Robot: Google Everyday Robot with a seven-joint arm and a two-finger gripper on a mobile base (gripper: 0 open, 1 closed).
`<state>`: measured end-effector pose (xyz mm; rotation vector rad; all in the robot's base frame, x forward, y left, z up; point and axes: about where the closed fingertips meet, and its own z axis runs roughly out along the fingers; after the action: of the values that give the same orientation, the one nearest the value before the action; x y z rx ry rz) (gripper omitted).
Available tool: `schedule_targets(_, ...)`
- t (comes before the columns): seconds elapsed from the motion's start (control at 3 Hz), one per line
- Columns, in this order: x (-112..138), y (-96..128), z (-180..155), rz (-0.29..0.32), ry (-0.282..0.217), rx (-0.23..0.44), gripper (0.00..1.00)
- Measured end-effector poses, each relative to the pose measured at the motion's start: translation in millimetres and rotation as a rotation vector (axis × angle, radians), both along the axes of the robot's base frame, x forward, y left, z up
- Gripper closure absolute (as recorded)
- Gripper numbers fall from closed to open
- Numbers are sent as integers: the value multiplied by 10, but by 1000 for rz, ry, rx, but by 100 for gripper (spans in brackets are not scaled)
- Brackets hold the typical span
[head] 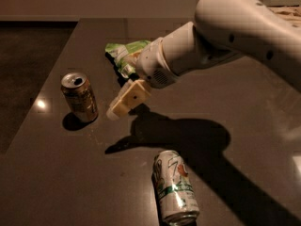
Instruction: Move orange can near 7up can
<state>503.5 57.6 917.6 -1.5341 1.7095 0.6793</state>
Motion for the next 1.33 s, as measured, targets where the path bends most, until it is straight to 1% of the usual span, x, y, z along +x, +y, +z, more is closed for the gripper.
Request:
schedule_targets(0.33, -12, 418, -82, 40, 19, 32, 0)
schedule_targets(0.67, -5, 744, -155, 69, 29, 47, 0)
schedule_targets(1.0, 4, 987, -168, 90, 26, 64, 0)
schedule_targets(1.33, 1, 1135, -201, 93, 34, 76, 18)
